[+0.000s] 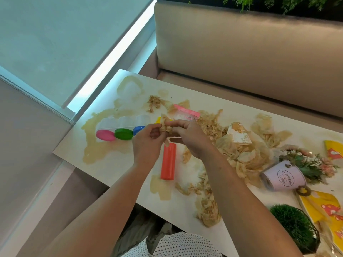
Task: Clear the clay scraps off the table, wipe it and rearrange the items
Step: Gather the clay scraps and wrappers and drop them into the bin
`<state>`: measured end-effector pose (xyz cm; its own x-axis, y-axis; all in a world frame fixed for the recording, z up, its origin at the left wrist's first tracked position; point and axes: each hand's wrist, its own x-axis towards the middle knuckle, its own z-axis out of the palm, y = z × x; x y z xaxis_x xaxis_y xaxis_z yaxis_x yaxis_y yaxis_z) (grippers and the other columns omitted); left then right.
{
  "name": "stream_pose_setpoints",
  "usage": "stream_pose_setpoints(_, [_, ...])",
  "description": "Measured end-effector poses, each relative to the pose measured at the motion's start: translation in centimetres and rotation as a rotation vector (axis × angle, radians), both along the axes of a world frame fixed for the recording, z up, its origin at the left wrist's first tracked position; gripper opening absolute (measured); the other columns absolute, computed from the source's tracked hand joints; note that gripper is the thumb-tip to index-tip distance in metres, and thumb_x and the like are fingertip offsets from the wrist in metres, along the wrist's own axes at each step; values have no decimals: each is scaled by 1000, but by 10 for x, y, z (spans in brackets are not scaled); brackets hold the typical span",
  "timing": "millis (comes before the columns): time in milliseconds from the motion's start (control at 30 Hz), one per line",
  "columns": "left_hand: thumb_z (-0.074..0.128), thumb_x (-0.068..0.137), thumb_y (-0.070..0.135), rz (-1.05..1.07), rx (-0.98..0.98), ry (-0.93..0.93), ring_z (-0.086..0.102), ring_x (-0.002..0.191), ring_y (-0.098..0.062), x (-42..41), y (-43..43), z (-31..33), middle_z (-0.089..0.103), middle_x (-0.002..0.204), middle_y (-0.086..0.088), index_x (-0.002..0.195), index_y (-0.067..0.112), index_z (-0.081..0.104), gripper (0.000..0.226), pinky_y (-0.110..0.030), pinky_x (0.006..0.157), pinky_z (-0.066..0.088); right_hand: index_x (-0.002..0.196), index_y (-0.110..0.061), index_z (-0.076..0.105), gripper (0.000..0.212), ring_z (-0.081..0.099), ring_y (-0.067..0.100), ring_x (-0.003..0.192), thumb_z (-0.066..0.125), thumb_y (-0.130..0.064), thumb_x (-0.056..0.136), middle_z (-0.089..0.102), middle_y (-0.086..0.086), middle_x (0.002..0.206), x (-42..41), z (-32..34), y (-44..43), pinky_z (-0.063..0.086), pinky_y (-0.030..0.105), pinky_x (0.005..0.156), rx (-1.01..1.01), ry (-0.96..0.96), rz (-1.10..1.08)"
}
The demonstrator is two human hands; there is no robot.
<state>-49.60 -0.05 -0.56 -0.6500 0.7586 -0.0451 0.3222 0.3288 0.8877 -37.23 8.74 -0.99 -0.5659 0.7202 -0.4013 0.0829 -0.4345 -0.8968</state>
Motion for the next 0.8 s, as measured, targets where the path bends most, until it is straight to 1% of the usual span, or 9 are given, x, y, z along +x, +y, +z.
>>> stream_pose_setpoints(133, [82, 84, 9, 122, 26, -72, 74, 81, -2, -30, -4, -2, 77, 81, 12, 90, 33, 72, 27, -21, 80, 59, 113, -18, 75, 31, 71, 21, 90, 51, -3, 100, 72, 8, 110, -29, -9, 10, 62, 37, 84, 141, -87, 38])
stream_pose_setpoints(200, [82, 83, 9, 155, 27, -92, 75, 83, -4, -49, -6, -5, 78, 82, 11, 89, 34, 73, 27, -23, 81, 59, 121, -20, 70, 35, 68, 23, 96, 52, -3, 96, 66, 6, 118, -47, -22, 20, 60, 39, 85, 252, -230, 17])
stream_pose_setpoints(300, [82, 82, 9, 136, 1, -128, 76, 85, -10, -76, -8, -11, 79, 85, 8, 90, 33, 75, 27, -29, 84, 59, 140, -21, 56, 50, 57, 24, 106, 52, -4, 93, 50, 9, 139, -74, -47, 44, 48, 25, 71, 400, -492, 77])
stream_pose_setpoints(333, [82, 82, 8, 130, -5, -140, 76, 85, -10, -84, -7, -12, 79, 85, 8, 90, 33, 75, 27, -30, 84, 59, 144, -20, 51, 54, 54, 28, 111, 51, -4, 92, 42, 12, 145, -84, -57, 54, 47, 26, 73, 434, -582, 110])
stream_pose_setpoints(433, [83, 82, 8, 115, -24, -168, 75, 84, -7, -104, -4, -16, 78, 83, 12, 90, 33, 75, 27, -28, 85, 59, 148, -16, 42, 60, 37, 41, 133, 49, -5, 90, 30, 14, 153, -111, -82, 82, 44, 40, 95, 514, -855, 169])
stream_pose_setpoints(500, [83, 83, 10, 99, -40, -191, 75, 84, -7, -115, -1, -20, 78, 83, 13, 91, 33, 75, 26, -29, 85, 59, 149, -16, 39, 61, 30, 42, 134, 47, -3, 90, 30, 14, 151, -124, -92, 96, 45, 44, 95, 564, -955, 178])
stream_pose_setpoints(633, [82, 84, 6, 42, -70, -252, 77, 84, -13, -137, 9, -27, 79, 85, 5, 96, 23, 77, 21, -34, 85, 61, 153, -20, 31, 69, 32, 42, 129, 44, 1, 89, 30, 14, 149, -144, -108, 119, 47, 45, 93, 694, -1036, 214])
stream_pose_setpoints(700, [80, 85, 4, 17, -76, -276, 77, 83, -15, -147, 16, -29, 80, 84, 2, 98, 19, 78, 20, -36, 83, 62, 154, -19, 33, 69, 34, 43, 129, 42, 4, 90, 29, 15, 149, -154, -116, 129, 45, 44, 93, 721, -1054, 269])
stream_pose_setpoints(800, [80, 86, 5, 15, -93, -297, 77, 84, -18, -162, 25, -33, 80, 86, 0, 100, 16, 78, 18, -41, 82, 63, 137, -11, 51, 51, 39, 40, 123, 41, 8, 90, 35, 15, 143, -162, -129, 136, 40, 40, 77, 786, -1136, 325])
